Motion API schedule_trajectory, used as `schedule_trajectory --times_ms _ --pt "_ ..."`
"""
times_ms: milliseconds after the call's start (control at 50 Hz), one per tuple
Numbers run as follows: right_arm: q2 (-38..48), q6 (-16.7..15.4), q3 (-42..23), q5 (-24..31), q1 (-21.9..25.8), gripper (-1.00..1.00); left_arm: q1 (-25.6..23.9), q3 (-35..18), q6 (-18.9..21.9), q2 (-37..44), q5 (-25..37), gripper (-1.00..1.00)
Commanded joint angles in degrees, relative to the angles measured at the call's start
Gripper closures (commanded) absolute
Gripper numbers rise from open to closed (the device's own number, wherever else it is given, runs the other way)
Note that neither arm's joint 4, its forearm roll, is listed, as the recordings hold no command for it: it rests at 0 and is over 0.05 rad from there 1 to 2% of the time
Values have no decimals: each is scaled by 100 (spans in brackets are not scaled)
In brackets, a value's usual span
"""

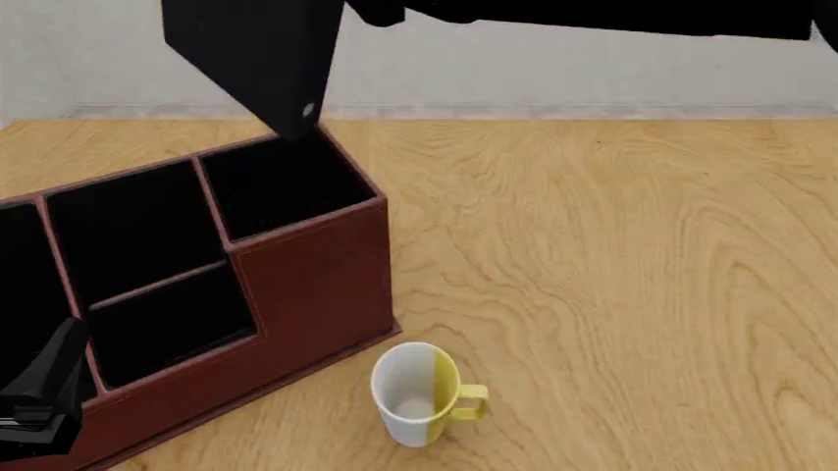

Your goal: Pick up the book and place it in the right compartment of the caddy.

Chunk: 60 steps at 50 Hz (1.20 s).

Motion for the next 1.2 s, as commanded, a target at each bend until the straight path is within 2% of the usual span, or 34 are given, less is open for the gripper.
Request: schedule_trajectory --times_ms 20,100,260,300,340,500,580,720,1200 --pt "702 283 -616 -106 -323 100 0 0 1 0 0 -100" --pt "951 440 -761 -55 -448 100 0 0 -1 0 0 -100" --pt "1490 403 -1108 192 -706 100 0 0 0 1 0 -100" --pt "1483 478 -1100 155 -712 100 0 0 0 1 0 -100" --pt "1611 383 -1193 218 -693 100 0 0 0 0 0 -100" --pt "1759 517 -1342 261 -707 100 1 0 0 1 0 -100" --pt "1812 716 -1344 238 -703 100 0 0 0 0 0 -100" --pt "1886 787 -1312 190 -627 100 1 0 0 0 0 -100" --pt "2502 470 -1366 0 -584 100 0 0 1 1 0 -100"
